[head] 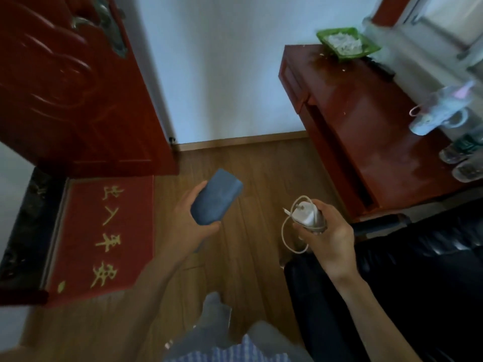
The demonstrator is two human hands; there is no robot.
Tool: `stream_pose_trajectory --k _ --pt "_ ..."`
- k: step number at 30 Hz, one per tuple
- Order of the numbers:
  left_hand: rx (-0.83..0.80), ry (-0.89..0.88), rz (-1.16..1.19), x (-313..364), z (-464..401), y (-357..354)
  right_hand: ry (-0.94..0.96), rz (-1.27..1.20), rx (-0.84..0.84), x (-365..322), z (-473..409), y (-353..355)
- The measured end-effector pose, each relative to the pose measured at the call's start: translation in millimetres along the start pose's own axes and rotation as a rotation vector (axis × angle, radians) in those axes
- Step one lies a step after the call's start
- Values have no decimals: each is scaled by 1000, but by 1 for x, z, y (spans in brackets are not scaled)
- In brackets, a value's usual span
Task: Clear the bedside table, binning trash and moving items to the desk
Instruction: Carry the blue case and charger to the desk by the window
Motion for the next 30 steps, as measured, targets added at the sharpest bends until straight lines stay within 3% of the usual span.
stream_pose_trajectory --k 6,15,25,30 --pt "-132 -40 -21 5 -104 12 -148 77 98 13 -47 -8" --pt "-301 -52 -72 2 -245 -46 -264 97 238 68 -129 23" --pt "-391 -129 -163 74 -399 -108 -274 165 325 123 -253 79" --pt "-521 -175 -154 102 -459 -156 -310 176 396 144 -292 110"
Point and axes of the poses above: each hand's wrist, its own z-axis away from the middle knuckle, its own y-axis out of the back of the hand, x = y × z, the point moved 8 cm from there along -z, towards the middle knuckle, and after that the axes turned 10 degrees about -x, right-handed, at the moved point
